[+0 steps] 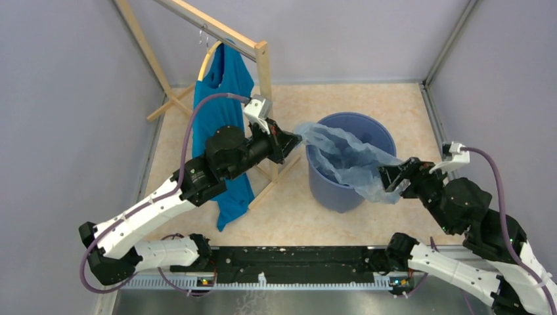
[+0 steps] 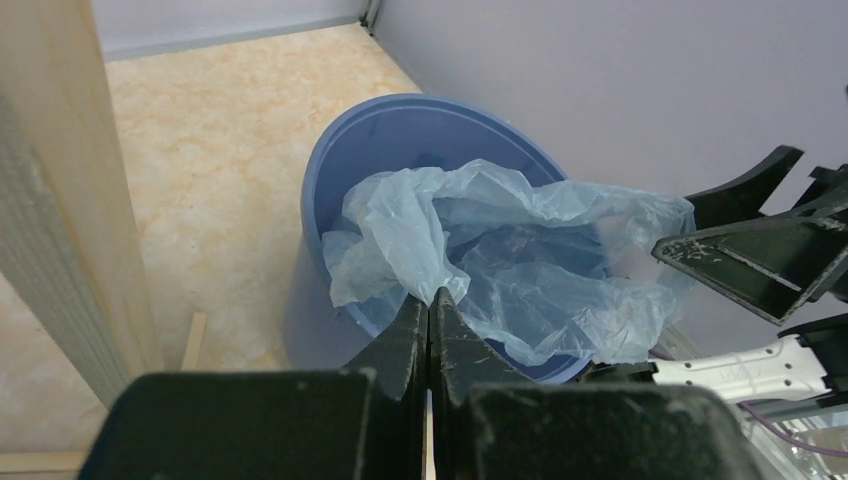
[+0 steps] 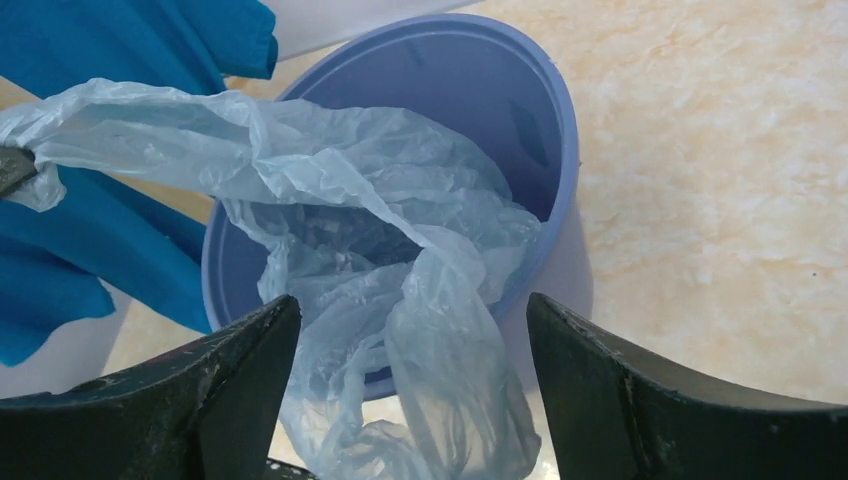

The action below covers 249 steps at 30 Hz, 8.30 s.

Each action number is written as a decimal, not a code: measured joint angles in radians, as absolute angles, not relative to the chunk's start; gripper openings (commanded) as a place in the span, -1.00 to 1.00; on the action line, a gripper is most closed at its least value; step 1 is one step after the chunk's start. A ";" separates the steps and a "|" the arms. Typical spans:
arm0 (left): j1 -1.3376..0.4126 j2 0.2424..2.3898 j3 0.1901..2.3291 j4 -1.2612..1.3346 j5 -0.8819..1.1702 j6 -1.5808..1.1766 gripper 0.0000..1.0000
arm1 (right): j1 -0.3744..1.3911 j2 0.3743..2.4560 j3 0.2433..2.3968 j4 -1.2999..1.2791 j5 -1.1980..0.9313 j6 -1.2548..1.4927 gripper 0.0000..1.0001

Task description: Put the trash bags into the trash bin

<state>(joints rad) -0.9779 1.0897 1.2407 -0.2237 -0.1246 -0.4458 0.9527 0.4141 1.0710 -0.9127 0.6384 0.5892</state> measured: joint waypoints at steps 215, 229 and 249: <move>-0.978 0.482 0.855 -0.667 0.064 -0.810 -1.00 | 0.241 0.471 1.198 -1.366 -0.394 0.329 -0.79; -0.978 0.543 0.819 -0.777 -0.042 -0.811 -1.00 | 0.241 0.418 1.091 -1.374 -0.317 0.450 -0.80; -0.978 0.596 0.807 -0.694 0.011 -0.773 -1.00 | 0.241 0.355 1.154 -1.359 -0.421 0.404 0.36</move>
<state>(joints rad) -0.9779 0.5961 0.8070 -0.6937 0.0113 -0.7731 0.2405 0.3550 1.1542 -1.3594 -0.4206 0.4042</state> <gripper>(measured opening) 0.006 0.589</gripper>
